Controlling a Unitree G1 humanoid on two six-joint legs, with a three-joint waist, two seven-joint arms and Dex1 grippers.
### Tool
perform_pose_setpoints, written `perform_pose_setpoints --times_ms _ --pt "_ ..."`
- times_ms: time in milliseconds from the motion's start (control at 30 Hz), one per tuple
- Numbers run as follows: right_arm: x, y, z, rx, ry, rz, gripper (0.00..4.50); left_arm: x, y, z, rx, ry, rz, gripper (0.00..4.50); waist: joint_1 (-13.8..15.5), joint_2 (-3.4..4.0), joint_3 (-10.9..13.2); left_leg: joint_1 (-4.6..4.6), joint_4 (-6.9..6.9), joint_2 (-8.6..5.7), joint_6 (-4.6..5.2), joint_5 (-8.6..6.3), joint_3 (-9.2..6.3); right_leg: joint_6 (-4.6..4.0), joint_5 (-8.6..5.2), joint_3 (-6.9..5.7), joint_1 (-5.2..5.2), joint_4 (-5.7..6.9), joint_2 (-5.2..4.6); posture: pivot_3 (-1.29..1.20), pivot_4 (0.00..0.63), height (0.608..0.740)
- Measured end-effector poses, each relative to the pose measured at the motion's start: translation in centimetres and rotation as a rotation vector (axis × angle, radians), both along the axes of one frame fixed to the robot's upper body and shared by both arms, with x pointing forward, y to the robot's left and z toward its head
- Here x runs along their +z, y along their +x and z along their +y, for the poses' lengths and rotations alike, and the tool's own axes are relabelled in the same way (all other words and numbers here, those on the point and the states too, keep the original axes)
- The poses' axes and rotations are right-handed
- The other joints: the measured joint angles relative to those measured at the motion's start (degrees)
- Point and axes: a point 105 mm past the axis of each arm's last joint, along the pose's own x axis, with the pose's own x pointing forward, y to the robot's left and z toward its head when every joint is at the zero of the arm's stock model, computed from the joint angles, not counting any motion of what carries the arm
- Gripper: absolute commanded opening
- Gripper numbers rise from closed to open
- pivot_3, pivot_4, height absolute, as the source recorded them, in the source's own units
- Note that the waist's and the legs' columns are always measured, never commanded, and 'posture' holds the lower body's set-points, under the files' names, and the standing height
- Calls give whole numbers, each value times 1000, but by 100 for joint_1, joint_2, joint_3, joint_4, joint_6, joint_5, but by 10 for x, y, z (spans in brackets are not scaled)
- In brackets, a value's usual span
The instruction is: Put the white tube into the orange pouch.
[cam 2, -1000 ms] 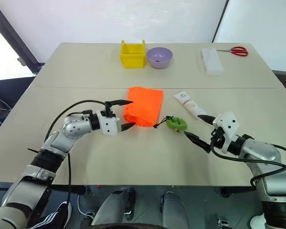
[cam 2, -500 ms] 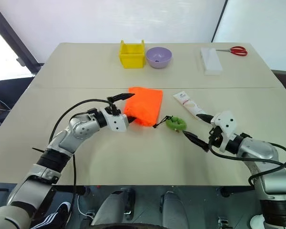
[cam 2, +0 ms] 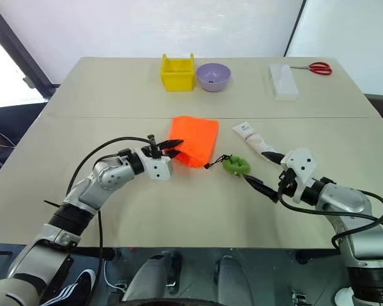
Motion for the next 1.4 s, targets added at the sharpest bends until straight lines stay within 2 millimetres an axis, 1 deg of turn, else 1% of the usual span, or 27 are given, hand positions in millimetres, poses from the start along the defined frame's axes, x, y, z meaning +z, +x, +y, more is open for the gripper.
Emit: perform_pose_setpoints --times_ms 167,300,367,467,633,933,1033,1100,1133,1167,1233,1367,1400 --pt "0 0 0 -1 0 -1 4500 -3 2 2 21 -1 24 18 -2 0 0 0 0 0 0 0 0 0 0 0 0 1 0 0 150 740" --pt "0 0 0 -2 0 -2 4500 -9 2 5 38 -22 70 18 -2 0 0 0 0 0 0 0 0 0 0 0 0 1 0 0 150 740" --pt "1 1 0 -2 0 -3 4500 -8 2 4 37 -46 93 18 -1 0 0 0 1 0 0 0 0 0 0 0 0 1 0 0 150 740" --pt "1 1 3 7 -6 -3 4500 -4 -1 -1 14 -106 154 18 -1 0 0 0 3 0 0 0 0 0 0 1 1 1 -2 0 150 740" --pt "2 2 18 39 7 -18 4500 6 -6 -7 -24 -140 184 18 -6 0 0 1 2 1 0 0 -1 0 0 2 0 1 -1 0 150 740" --pt "6 13 13 -18 3 -48 4500 18 -4 -7 -17 -166 194 18 -3 0 0 0 3 -1 0 1 -1 0 0 1 1 1 1 0 150 740" --pt "7 25 4 -105 5 -62 4500 20 -3 -5 -12 -172 192 18 -10 0 0 1 4 -2 1 1 1 0 0 1 0 3 3 0 150 740" --pt "5 33 -4 -177 3 -36 4500 20 -2 -5 -8 -177 185 18 -10 0 0 2 4 -2 1 1 1 0 0 1 0 6 3 0 150 740" --pt "5 41 -10 -239 0 -6 4500 22 -1 -4 3 -186 173 18 -16 0 0 2 5 -2 0 2 3 0 1 3 -4 10 2 0 150 740" --pt "6 48 -17 -296 -6 18 4500 23 -1 -4 10 -195 159 18 -16 1 0 2 5 -2 2 4 5 0 1 5 -6 12 1 0 150 740" --pt "12 56 -23 -358 -16 44 4500 24 0 -4 12 -201 148 18 -7 1 0 2 3 -2 1 5 3 -1 1 5 -7 14 1 0 150 740" --pt "36 69 -12 -364 -36 83 4500 24 -2 -5 2 -198 133 18 -11 2 -1 0 1 -1 1 5 3 -2 1 8 -12 14 1 0 150 740" --pt "39 72 -10 -363 -57 101 4500 23 -1 -5 4 -196 132 18 -9 2 -1 0 0 -2 1 5 4 -2 1 8 -11 13 0 0 150 740"
